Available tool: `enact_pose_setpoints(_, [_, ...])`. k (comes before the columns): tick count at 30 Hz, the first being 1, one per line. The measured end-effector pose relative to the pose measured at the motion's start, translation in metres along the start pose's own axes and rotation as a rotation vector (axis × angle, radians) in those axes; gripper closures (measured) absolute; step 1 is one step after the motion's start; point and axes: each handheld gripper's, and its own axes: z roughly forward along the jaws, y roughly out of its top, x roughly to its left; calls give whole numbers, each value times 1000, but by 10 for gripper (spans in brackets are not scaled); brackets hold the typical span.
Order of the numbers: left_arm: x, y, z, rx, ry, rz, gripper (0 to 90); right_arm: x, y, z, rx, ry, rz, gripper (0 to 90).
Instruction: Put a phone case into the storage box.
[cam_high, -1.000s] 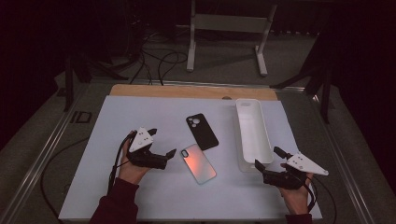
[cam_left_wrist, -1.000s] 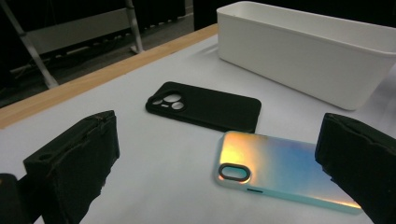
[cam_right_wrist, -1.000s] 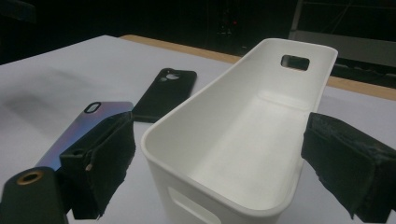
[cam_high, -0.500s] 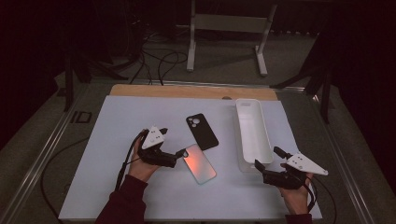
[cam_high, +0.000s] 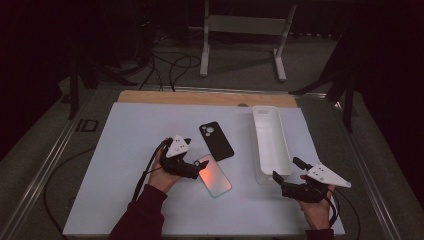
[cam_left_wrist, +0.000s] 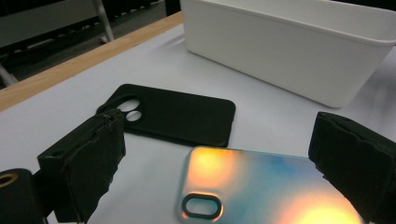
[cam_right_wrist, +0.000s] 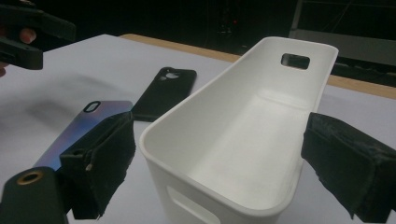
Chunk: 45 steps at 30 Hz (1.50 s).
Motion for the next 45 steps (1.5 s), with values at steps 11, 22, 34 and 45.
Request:
enact_pose_setpoints(11, [-9,3,21,40,-44,12,105,-1,0,-1,0,0,5,95])
enact_pose_setpoints(22, [-23,6,41,72,-39,37,271,-1,0,-1,-1,-2,3,95])
enact_pose_setpoints(34, [-38,3,68,133,-154,36,549,-1,1,-2,-2,-5,5,95])
enact_pose_setpoints(45, [-52,1,83,169,-246,16,868,-1,1,-2,2,-12,2,96])
